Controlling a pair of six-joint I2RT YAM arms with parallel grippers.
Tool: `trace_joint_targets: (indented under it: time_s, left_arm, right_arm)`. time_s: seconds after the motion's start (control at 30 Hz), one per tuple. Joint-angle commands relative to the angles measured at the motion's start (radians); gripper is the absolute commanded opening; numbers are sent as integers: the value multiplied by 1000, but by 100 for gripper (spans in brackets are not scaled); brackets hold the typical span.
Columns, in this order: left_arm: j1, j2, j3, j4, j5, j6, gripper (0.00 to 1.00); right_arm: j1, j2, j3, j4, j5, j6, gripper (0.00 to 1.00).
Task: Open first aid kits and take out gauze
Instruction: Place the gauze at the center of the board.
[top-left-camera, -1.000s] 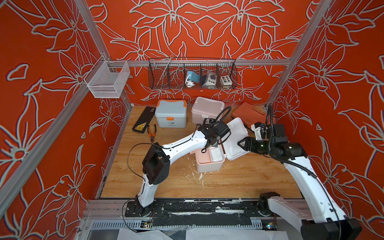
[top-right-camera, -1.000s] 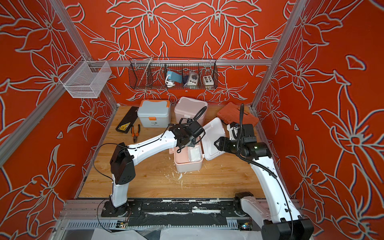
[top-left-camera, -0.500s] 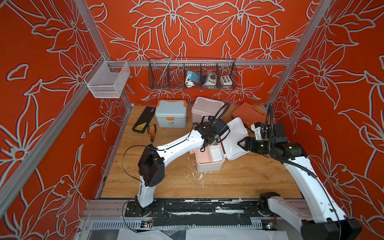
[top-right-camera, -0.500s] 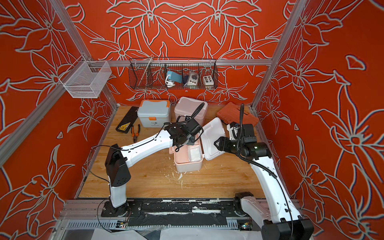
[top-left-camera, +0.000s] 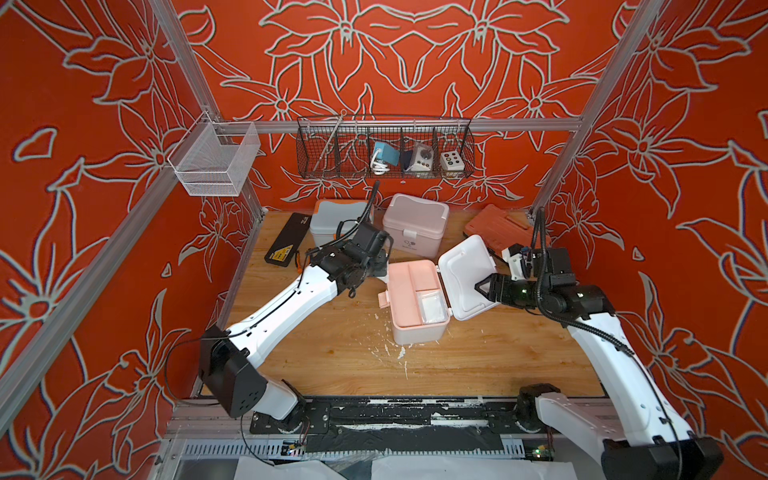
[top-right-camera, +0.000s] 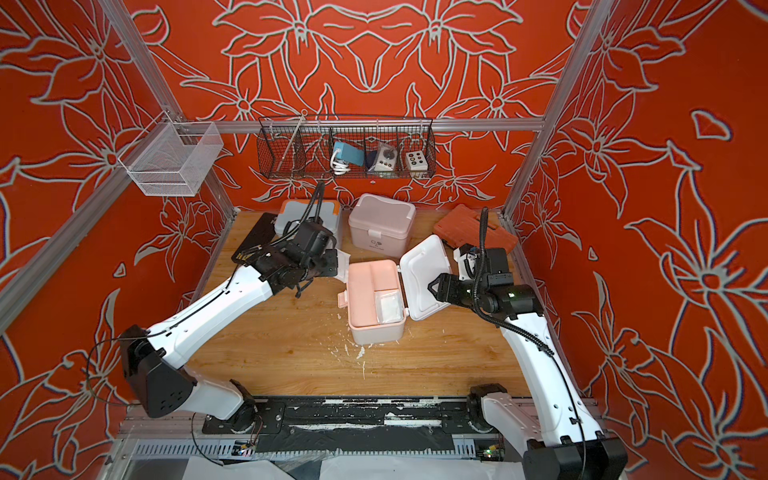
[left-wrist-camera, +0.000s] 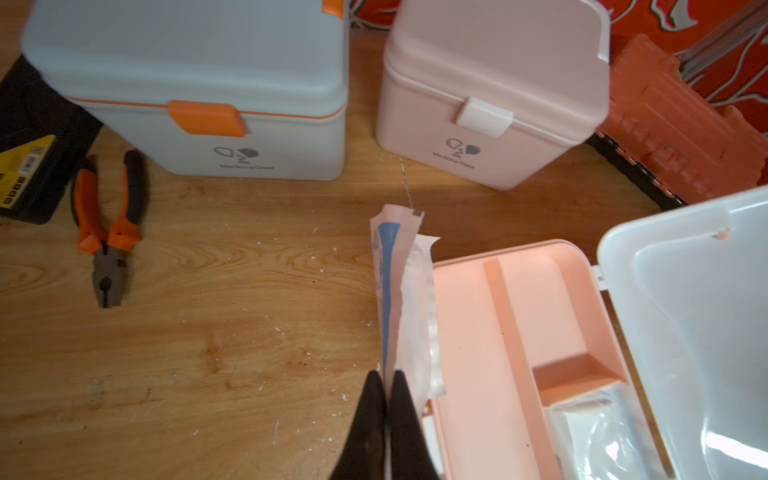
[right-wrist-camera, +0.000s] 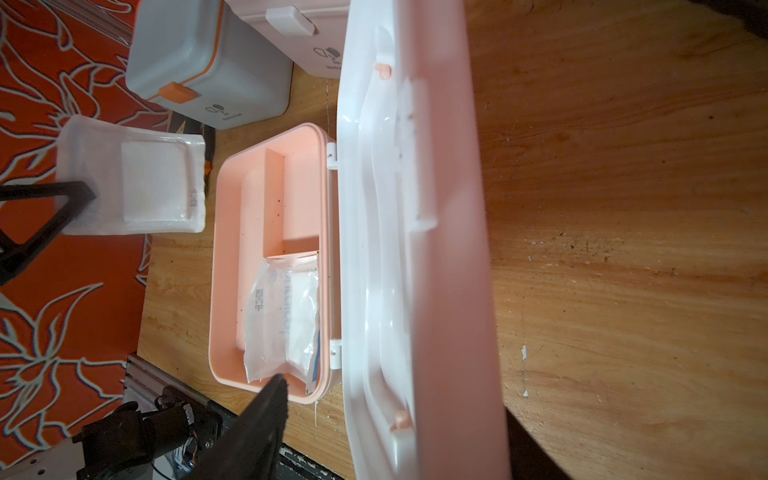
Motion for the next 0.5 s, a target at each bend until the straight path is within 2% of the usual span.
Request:
trace_joint_targets:
  time_s: [0.0,0.13,0.27,0.47]
  left_arm:
    - [86,-58,-69,14,31,60,0]
    - [206,-97,-163,32,32,93,0]
    - [306,-76,-212,49,31,129,0]
    - [361,-14,-265,66,-5,195,0]
  right_arm:
    - [-7,-9,-18,14,-15,-1,67]
    - [-5,-9,-24,17,-17,-1,67]
    - [-6,-8,-27,22,-22,1,67]
    - [-4,-2,-27,29,-41,5,67]
